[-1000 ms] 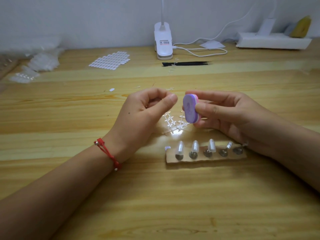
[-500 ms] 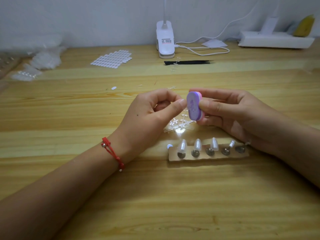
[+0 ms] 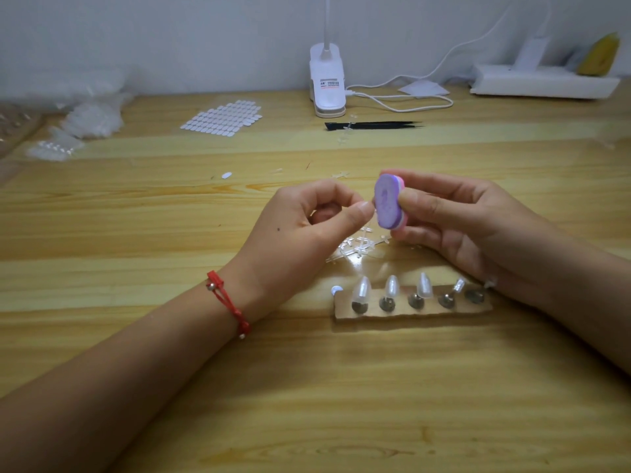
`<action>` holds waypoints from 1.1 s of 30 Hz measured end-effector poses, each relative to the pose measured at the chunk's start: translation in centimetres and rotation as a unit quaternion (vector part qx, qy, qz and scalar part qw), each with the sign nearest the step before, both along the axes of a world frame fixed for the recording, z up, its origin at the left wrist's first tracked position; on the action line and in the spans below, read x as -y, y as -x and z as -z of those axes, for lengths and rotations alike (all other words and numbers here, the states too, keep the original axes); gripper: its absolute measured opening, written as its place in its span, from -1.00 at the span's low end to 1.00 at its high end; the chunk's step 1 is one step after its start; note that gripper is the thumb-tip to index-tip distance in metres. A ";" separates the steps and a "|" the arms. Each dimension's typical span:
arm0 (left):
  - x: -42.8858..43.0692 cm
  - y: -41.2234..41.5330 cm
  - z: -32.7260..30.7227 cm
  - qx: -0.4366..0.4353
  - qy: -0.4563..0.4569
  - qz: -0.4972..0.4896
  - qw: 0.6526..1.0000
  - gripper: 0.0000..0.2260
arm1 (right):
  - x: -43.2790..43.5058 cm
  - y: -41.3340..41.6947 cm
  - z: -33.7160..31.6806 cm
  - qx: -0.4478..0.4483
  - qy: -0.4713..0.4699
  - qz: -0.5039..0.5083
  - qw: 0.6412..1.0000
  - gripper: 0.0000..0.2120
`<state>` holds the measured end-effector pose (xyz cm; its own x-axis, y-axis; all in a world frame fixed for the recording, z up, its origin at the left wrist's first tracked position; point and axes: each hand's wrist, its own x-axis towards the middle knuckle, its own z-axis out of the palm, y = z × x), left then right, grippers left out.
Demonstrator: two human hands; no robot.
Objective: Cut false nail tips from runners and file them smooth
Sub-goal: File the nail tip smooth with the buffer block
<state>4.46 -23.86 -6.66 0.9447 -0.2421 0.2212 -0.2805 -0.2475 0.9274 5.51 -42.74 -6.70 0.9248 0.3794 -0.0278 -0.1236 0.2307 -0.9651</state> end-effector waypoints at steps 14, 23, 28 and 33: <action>0.0 -0.1 0.1 0.003 0.008 -0.010 1.000 -0.87 | 0.1 -0.2 0.2 -0.001 -0.017 -0.006 1.000 -0.76; 0.0 -0.2 0.3 0.023 -0.009 -0.015 1.000 -0.87 | 0.3 -0.2 0.2 -0.027 -0.043 0.020 0.998 -0.76; -0.1 -0.4 0.3 0.015 0.029 -0.048 0.998 -0.87 | 0.1 -0.2 0.3 -0.017 -0.026 -0.002 1.000 -0.79; 0.0 -0.3 0.4 0.018 0.010 -0.038 0.999 -0.87 | 0.2 -0.3 0.3 -0.020 -0.056 0.020 0.998 -0.78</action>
<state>4.77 -23.86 -7.01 0.9514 -0.1644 0.2603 -0.2955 -0.2507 0.9219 5.84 -42.96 -7.01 0.9384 0.3446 -0.0245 -0.1499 0.3423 -0.9276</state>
